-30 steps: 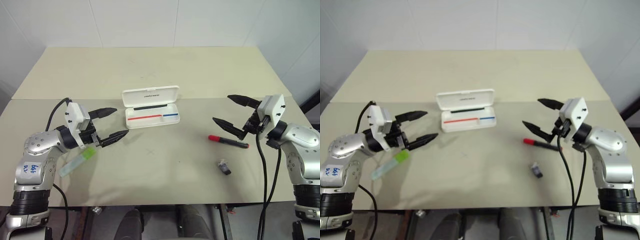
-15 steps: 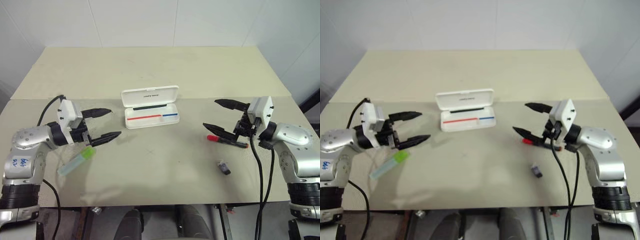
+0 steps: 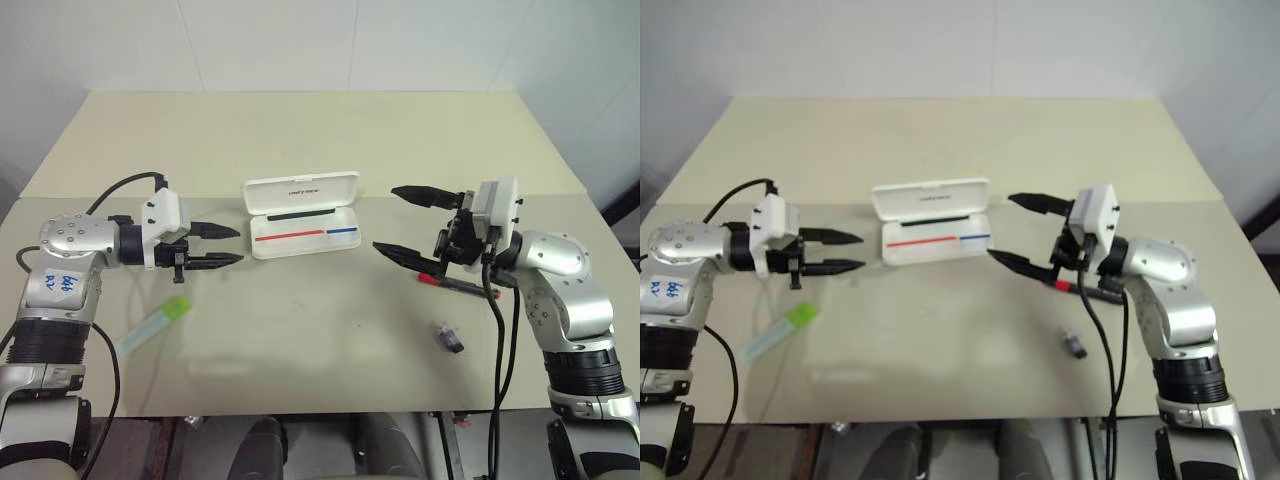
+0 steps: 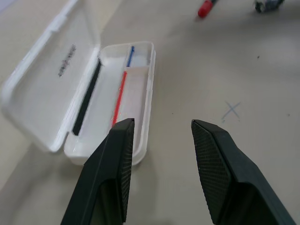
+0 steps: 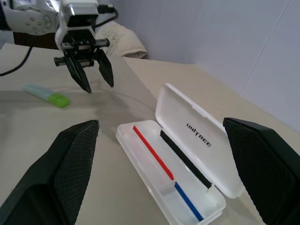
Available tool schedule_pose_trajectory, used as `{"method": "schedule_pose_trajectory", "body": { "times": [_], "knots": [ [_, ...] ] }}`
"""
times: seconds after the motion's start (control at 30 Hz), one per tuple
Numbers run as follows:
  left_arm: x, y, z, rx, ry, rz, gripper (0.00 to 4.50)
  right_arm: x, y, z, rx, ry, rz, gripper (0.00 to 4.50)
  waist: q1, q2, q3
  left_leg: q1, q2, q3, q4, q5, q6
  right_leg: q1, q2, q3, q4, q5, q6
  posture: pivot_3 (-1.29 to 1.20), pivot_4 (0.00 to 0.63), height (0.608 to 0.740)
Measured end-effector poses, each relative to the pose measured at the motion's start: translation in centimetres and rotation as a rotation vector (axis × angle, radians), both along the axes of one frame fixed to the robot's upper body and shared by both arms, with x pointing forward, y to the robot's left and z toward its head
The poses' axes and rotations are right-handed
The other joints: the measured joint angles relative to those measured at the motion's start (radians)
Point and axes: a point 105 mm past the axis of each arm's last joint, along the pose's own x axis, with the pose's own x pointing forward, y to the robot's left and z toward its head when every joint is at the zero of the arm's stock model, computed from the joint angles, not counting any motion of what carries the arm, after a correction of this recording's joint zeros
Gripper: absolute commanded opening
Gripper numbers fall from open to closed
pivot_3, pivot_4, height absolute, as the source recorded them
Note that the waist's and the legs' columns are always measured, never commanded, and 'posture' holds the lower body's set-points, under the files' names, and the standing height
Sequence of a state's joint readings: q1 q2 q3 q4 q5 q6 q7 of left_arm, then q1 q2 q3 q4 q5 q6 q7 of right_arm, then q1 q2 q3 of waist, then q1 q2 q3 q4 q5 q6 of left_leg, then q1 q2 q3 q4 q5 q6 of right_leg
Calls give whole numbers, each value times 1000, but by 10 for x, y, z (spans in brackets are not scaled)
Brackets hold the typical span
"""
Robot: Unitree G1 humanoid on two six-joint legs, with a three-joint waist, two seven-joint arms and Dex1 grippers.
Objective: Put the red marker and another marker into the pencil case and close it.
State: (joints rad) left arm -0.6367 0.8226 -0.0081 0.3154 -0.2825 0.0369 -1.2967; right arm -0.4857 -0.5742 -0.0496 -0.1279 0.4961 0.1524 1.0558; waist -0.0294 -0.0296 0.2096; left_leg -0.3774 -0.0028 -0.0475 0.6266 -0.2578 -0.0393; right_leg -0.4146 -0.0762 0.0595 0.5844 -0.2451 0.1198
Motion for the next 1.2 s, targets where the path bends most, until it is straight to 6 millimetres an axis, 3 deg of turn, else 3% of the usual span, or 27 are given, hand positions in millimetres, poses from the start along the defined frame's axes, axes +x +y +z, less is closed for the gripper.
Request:
{"method": "schedule_pose_trajectory", "body": {
  "times": [0.47, 0.77, 1.13, 1.2],
  "knots": [
    [38, -41, -25, 152, 22, -130, 1999, -11, 4, -4, -10, 10, 26, 4500, -1, -1, 0, -1, 0, 0, 1, -1, 1, -1, 1, 0, 1, 4, 9, 0, 150, 740],
    [58, -43, -42, 246, 17, -37, 1999, -17, 6, -6, 2, 13, -4, 4500, 2, -1, 1, -2, 0, -1, 3, -1, 1, -1, 1, 0, 2, 4, 11, 0, 150, 740],
    [57, -48, -54, 288, 62, -46, 1999, -17, 4, -6, 15, 26, -30, 4500, 2, -1, 1, -2, 0, -1, 3, -1, 1, -1, 1, 0, 2, 4, 11, 0, 150, 740],
    [58, -49, -54, 297, 66, -39, 1653, -16, 3, -5, 14, 27, -35, 4500, 2, -1, 1, -2, 0, -1, 3, -1, 1, -1, 1, 0, 3, 4, 11, 0, 150, 740]
  ]
}}
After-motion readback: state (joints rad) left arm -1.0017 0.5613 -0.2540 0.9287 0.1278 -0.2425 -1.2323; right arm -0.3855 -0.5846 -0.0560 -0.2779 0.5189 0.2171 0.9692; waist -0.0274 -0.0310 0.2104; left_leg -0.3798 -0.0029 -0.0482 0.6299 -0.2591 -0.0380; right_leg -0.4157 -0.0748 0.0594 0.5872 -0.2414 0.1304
